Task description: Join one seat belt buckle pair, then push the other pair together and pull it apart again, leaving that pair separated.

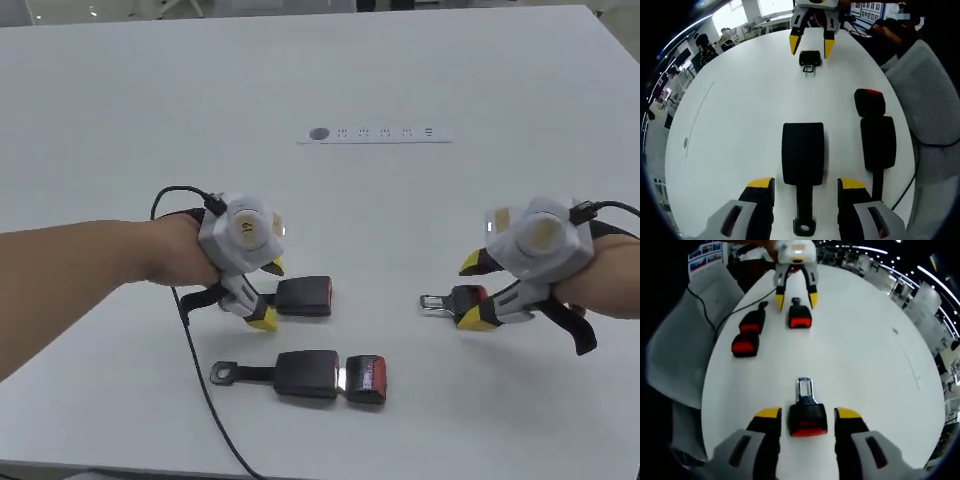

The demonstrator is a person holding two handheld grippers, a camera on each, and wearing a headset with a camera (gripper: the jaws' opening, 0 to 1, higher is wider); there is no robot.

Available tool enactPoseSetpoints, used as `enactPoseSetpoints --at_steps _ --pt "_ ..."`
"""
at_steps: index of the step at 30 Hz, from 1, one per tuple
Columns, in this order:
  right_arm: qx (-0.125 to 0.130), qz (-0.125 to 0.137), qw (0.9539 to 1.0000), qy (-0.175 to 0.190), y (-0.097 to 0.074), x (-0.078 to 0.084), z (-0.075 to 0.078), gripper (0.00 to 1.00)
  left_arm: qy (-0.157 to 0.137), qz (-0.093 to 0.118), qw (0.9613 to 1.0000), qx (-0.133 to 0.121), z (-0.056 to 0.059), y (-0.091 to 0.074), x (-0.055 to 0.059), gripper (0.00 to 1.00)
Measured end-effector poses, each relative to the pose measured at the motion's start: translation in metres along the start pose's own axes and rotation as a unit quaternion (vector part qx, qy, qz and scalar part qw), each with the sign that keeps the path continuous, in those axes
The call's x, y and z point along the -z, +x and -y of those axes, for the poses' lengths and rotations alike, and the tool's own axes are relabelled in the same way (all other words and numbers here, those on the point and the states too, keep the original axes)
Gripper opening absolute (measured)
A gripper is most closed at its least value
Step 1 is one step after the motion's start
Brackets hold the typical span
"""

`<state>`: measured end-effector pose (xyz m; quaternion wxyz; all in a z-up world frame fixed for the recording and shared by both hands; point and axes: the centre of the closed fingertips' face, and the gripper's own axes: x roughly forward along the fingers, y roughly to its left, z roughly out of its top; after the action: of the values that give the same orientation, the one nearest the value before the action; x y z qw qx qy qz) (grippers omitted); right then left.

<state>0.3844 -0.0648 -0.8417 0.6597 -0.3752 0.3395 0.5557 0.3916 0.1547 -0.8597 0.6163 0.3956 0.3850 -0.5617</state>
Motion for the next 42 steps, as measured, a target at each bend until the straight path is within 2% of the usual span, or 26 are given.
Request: enactPoseSetpoints --at_steps 4,6,9,10,11,17,19,26,32,42 --pt "-0.009 -0.015 0.9998 -0.003 0.008 0.012 -0.003 0.42 0.005 0.001 1.0 0.001 -0.001 0.003 -0.006 0.5" --pt "-0.014 -0.021 0.9997 -0.002 0.01 0.014 -0.005 0.36 0.008 0.001 1.0 0.003 0.002 0.004 -0.01 0.48" --pt "-0.011 -0.019 0.9997 0.006 0.009 0.013 -0.005 0.33 0.02 0.0 0.9997 0.012 0.004 0.004 -0.01 0.36" --pt "-0.009 -0.021 0.9997 0.003 0.009 0.013 -0.005 0.33 0.023 0.001 0.9997 0.008 0.002 0.004 -0.011 0.33" --pt "-0.009 -0.024 0.9997 0.001 0.01 0.013 -0.005 0.33 0.02 -0.008 0.9997 0.009 0.0 0.006 -0.01 0.32" --pt "-0.01 -0.031 0.9995 0.0 0.01 0.013 -0.005 0.32 0.034 -0.023 0.9991 0.012 0.009 0.006 -0.013 0.32" --pt "-0.008 -0.03 0.9995 0.0 0.012 0.011 -0.007 0.32 0.026 -0.024 0.9993 0.01 0.007 0.005 -0.011 0.32" --pt "-0.005 -0.017 0.9998 -0.008 0.023 -0.016 -0.016 0.32 -0.005 -0.004 0.9999 0.009 0.007 0.005 -0.011 0.31" --pt "0.002 -0.012 0.9998 -0.014 0.038 -0.043 -0.012 0.32 -0.004 -0.01 0.9998 0.016 0.005 0.005 -0.011 0.31" --pt "-0.009 -0.004 0.9995 -0.031 0.062 -0.08 -0.006 0.33 0.002 -0.015 0.9997 0.021 0.005 0.004 -0.012 0.31"
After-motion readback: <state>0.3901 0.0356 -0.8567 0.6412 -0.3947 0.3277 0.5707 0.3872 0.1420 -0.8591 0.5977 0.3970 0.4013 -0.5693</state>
